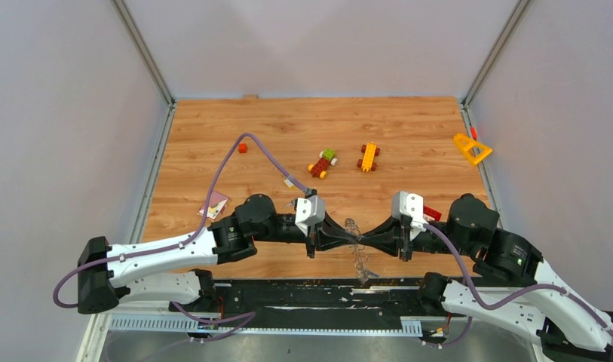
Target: Remove the keys from the keyring
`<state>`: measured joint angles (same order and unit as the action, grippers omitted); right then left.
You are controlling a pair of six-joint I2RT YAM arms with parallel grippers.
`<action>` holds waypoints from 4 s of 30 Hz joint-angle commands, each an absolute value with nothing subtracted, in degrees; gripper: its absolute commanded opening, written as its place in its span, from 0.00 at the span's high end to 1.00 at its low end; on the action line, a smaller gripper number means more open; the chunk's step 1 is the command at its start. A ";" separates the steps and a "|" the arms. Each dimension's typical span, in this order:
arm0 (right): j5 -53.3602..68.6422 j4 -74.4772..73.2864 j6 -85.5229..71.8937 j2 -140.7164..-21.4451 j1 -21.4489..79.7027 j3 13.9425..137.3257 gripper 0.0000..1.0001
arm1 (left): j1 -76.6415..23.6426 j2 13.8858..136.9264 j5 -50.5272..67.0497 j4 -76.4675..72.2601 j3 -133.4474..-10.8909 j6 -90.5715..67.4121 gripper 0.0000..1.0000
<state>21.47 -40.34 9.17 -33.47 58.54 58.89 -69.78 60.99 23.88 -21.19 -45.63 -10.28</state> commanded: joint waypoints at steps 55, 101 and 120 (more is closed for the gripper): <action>22.20 -30.38 8.84 -29.27 58.54 60.39 1.00 | -70.19 48.32 20.53 -11.44 -43.54 -10.75 0.90; 54.39 -37.05 36.95 -23.14 58.51 57.20 1.00 | -70.14 47.42 24.59 -20.67 -37.86 -10.87 0.68; 45.74 -34.18 36.72 -27.25 58.53 55.75 1.00 | -70.14 53.36 28.35 -25.10 -43.02 -10.06 0.59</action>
<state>48.71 -39.51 37.12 -26.17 58.67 55.46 -70.35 51.70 27.18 -21.28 -40.75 -9.82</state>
